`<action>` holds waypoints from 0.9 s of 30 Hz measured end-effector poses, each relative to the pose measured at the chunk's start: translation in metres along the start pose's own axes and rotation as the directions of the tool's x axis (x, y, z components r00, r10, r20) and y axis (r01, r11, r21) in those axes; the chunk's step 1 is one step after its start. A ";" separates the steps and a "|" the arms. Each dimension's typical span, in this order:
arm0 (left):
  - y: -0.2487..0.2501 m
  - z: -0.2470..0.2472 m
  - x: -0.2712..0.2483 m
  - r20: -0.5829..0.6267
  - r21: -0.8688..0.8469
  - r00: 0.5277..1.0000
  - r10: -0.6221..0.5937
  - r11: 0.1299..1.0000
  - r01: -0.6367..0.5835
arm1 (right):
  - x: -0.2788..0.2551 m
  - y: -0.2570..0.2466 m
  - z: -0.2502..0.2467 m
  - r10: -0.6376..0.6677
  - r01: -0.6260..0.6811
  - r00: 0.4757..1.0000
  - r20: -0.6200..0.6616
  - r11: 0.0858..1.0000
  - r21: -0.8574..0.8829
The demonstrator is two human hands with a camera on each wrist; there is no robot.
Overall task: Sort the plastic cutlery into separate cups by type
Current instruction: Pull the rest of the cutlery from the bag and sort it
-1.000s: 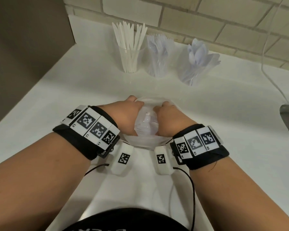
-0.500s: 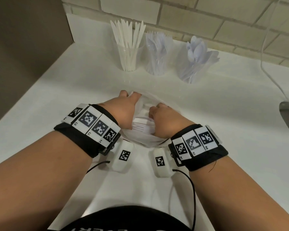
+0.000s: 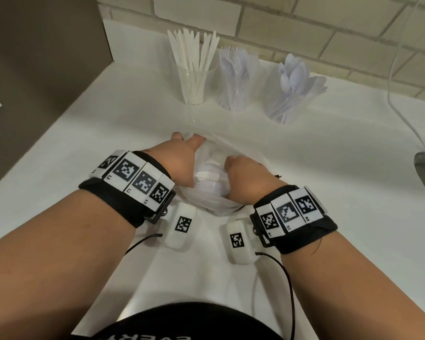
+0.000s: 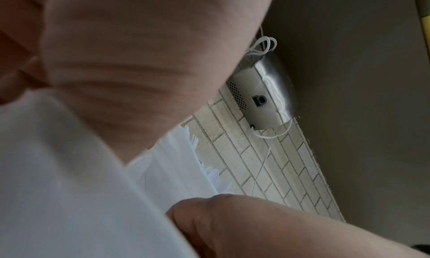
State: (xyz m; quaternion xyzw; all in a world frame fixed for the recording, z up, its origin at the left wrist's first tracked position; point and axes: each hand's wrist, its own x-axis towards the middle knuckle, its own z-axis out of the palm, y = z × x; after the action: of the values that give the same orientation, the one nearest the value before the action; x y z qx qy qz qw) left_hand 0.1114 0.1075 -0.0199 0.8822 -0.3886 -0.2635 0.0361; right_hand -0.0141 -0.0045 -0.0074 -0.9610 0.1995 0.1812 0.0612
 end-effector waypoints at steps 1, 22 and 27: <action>-0.002 0.000 0.000 -0.004 -0.003 1.000 0.000 1.000 0.000 | 0.000 -0.001 0.000 -0.011 0.011 1.000 0.011 0.999 -0.033; 0.004 0.003 -0.020 0.035 0.022 0.997 0.063 0.998 -0.064 | -0.013 0.009 -0.011 -0.290 0.279 0.946 0.149 0.956 0.089; 0.009 0.001 -0.024 0.014 0.065 0.998 0.064 0.996 -0.065 | -0.005 0.002 -0.001 -0.224 0.223 0.972 0.073 0.975 0.027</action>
State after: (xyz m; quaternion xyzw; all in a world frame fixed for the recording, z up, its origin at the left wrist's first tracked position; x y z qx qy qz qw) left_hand 0.0915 0.1181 -0.0080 0.8682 -0.4255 -0.2548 0.0134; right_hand -0.0188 -0.0051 -0.0046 -0.9692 0.0894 0.2077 0.0978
